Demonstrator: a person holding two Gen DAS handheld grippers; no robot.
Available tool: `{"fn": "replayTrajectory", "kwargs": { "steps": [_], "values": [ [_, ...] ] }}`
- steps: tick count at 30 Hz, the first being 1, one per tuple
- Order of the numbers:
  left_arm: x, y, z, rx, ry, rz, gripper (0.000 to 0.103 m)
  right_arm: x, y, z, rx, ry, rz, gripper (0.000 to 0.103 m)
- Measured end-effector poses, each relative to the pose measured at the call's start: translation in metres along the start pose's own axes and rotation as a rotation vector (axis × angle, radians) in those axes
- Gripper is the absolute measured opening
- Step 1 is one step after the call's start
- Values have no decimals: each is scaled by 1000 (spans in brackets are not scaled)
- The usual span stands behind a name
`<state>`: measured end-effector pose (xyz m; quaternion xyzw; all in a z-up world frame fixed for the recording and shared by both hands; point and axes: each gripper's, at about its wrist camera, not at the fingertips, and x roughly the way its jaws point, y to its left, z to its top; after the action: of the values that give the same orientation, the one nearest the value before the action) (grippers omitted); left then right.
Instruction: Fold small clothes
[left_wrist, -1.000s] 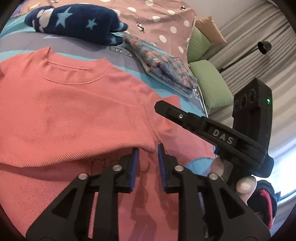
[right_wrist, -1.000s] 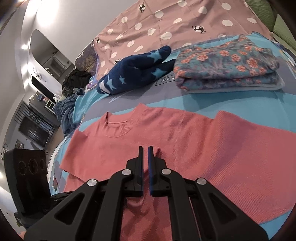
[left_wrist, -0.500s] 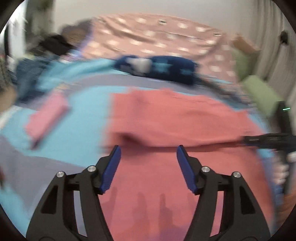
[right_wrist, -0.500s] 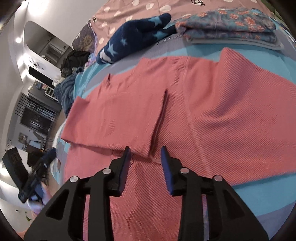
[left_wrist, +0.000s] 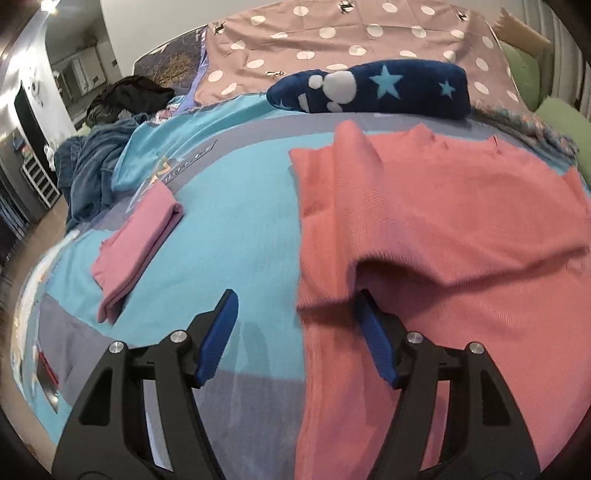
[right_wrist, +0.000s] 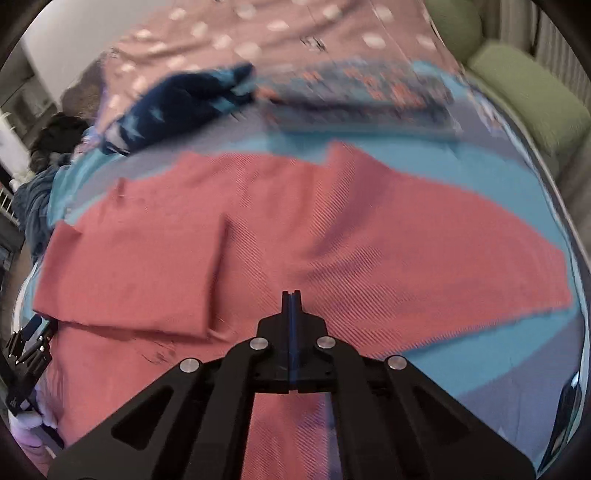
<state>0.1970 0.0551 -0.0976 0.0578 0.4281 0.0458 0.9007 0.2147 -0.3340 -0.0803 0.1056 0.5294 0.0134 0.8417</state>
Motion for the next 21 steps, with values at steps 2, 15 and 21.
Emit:
{"fn": "replayTrajectory", "kwargs": {
  "steps": [2,15,21],
  "values": [
    [4,7,2,-43,3,-27,68,-5,2,2,0,-4,42,3],
    [14,46,-9,-256,-15,-237,69,8,257,76,-442,117,319,45],
    [15,56,-13,-312,-31,-305,67,77,352,83,-793,191,163,68]
  ]
}}
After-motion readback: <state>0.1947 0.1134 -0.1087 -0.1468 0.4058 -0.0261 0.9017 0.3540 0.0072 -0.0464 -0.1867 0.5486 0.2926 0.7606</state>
